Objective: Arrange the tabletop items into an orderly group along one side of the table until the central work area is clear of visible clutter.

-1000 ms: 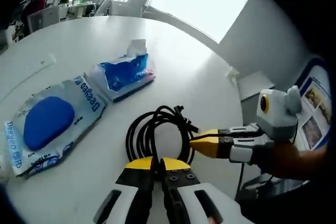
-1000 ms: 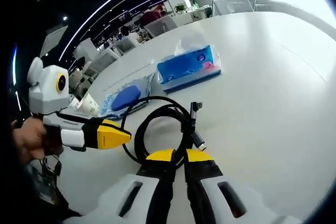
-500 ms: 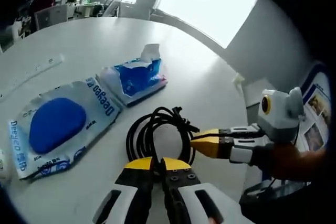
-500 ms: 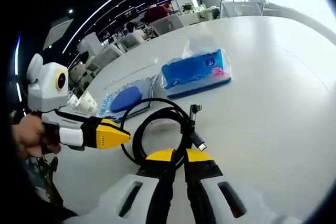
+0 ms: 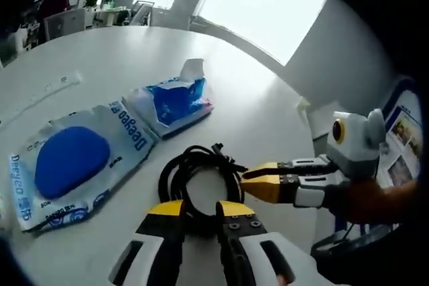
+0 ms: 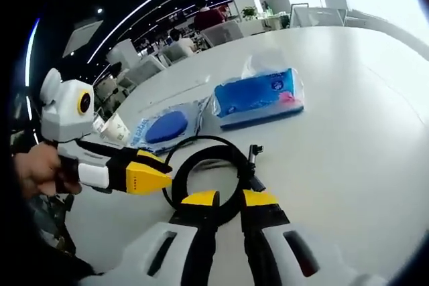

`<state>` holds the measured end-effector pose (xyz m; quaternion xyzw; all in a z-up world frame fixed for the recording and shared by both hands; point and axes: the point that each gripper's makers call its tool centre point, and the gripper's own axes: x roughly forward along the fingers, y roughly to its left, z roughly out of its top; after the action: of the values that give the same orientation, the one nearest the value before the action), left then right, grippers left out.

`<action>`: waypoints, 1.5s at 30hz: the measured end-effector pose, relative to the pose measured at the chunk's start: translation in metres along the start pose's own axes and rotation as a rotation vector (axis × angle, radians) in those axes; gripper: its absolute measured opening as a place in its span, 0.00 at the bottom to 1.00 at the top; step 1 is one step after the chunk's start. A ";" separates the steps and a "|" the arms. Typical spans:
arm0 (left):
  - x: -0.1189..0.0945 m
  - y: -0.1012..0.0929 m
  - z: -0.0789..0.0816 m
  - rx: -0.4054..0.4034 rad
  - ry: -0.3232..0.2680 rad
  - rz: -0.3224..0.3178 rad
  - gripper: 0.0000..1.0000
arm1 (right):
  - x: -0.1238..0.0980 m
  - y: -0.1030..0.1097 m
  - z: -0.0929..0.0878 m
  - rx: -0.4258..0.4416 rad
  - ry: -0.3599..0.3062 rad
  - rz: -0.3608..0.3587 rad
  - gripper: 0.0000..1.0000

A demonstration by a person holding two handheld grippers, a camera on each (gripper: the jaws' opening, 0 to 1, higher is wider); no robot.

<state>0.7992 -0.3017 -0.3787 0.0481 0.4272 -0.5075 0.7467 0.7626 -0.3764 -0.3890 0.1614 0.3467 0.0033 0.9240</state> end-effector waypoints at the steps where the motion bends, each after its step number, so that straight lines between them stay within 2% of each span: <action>1: -0.003 -0.001 0.001 0.003 -0.008 0.000 0.21 | -0.001 0.000 0.001 0.002 -0.003 0.005 0.13; 4: -0.011 -0.004 0.002 0.000 -0.024 -0.004 0.24 | -0.003 0.011 0.000 -0.015 -0.008 0.042 0.23; 7: -0.020 -0.003 -0.001 0.015 -0.039 0.010 0.28 | -0.007 0.020 -0.001 -0.094 -0.007 0.060 0.27; 10: -0.035 -0.004 -0.009 0.023 -0.052 0.017 0.33 | -0.009 0.029 0.001 -0.123 -0.010 0.071 0.32; 16: -0.063 0.005 -0.027 0.015 -0.095 0.064 0.36 | -0.016 0.037 0.007 -0.198 -0.014 0.089 0.42; 19: -0.084 0.009 -0.029 -0.028 -0.171 0.096 0.37 | -0.021 0.045 0.012 -0.227 -0.013 0.129 0.48; 20: -0.093 0.009 -0.032 -0.051 -0.184 0.096 0.38 | -0.022 0.046 0.013 -0.233 -0.014 0.136 0.51; 23: -0.119 0.018 -0.039 -0.058 -0.228 0.150 0.42 | -0.027 0.048 0.017 -0.262 -0.015 0.155 0.58; 30: -0.170 0.031 -0.051 -0.133 -0.321 0.230 0.55 | -0.030 0.046 0.018 -0.323 0.007 0.189 0.75; 33: -0.188 0.037 -0.056 -0.128 -0.335 0.286 0.61 | -0.035 0.043 0.021 -0.334 0.009 0.192 0.78; 36: -0.202 0.042 -0.061 -0.147 -0.348 0.311 0.61 | -0.039 0.042 0.026 -0.331 -0.006 0.192 0.83; 45: -0.230 0.053 -0.090 -0.157 -0.319 0.363 0.71 | -0.057 0.033 0.029 -0.348 -0.009 0.181 0.96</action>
<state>0.7613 -0.0658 -0.2968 -0.0146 0.3265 -0.3318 0.8849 0.7417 -0.3602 -0.3222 0.0298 0.3208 0.1456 0.9354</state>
